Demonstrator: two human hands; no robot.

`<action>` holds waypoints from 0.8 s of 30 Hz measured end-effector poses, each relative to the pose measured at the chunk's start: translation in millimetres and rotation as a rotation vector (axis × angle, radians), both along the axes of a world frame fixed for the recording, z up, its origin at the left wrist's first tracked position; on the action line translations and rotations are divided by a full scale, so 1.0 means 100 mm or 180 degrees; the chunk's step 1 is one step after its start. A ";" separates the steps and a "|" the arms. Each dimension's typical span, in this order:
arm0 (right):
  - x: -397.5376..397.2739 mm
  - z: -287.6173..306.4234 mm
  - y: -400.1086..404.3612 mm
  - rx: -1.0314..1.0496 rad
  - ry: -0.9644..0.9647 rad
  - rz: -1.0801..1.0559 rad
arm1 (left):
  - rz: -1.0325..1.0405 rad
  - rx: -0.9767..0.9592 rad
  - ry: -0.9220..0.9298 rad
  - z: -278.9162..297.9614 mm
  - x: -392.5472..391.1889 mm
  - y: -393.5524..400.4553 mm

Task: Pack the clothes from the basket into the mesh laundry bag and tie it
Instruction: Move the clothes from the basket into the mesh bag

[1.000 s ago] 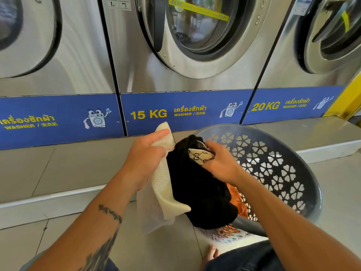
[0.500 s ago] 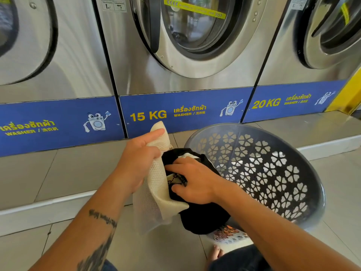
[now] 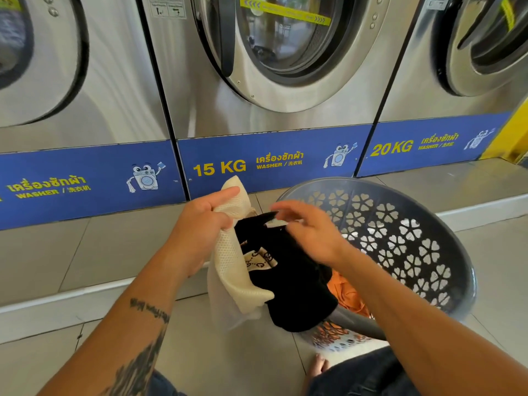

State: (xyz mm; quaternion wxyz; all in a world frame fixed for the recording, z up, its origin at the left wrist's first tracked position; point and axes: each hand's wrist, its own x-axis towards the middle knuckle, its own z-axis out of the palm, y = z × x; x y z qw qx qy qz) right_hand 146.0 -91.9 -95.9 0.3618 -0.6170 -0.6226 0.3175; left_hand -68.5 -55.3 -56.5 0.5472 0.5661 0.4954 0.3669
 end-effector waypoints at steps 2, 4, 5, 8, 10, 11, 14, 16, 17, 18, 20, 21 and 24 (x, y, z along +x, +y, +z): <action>0.28 -0.04 -0.03 -0.0460 0.0268 -0.0373 | 0.0004 0.0116 0.0126 0.00 0.03 -0.02; 0.47 -0.17 -0.08 -0.1287 0.0486 -0.0375 | -0.0045 0.0216 0.0258 0.00 0.07 -0.04; 0.50 -0.23 -0.11 -0.1742 0.0762 -0.0360 | -0.0062 0.0267 0.0327 0.01 0.08 -0.05; 0.44 -0.39 -0.17 -0.2441 0.1463 -0.0211 | -0.0080 0.0388 0.0504 0.00 0.10 -0.06; 0.32 -0.46 -0.13 -0.2363 0.1662 -0.0205 | -0.0084 0.0433 0.0585 -0.02 0.11 -0.06; 0.26 -0.47 -0.11 -0.2277 0.1685 -0.0225 | -0.0081 0.0453 0.0627 -0.03 0.11 -0.05; 0.17 -0.41 -0.05 -0.2034 0.1397 -0.0253 | -0.0060 0.0504 0.0719 -0.05 0.11 -0.04; 0.18 -0.33 -0.03 -0.1850 0.1288 -0.0403 | -0.0056 0.0531 0.0700 -0.05 0.11 -0.04; 0.18 -0.27 -0.02 -0.1741 0.1271 -0.0546 | -0.0060 0.0531 0.0680 -0.06 0.11 -0.04; 0.18 -0.21 0.00 -0.1586 0.1252 -0.0723 | -0.0058 0.0527 0.0661 -0.05 0.11 -0.04; 0.12 -0.05 -0.01 -0.1176 0.1212 -0.0889 | -0.0013 0.0499 0.0597 -0.04 0.11 -0.03; 0.08 0.02 -0.03 -0.0961 0.1167 -0.0845 | 0.0015 0.0498 0.0541 -0.02 0.12 -0.02; -0.21 0.17 -0.20 -0.0076 0.0757 -0.0166 | 0.0102 0.0532 0.0213 0.07 0.14 -0.04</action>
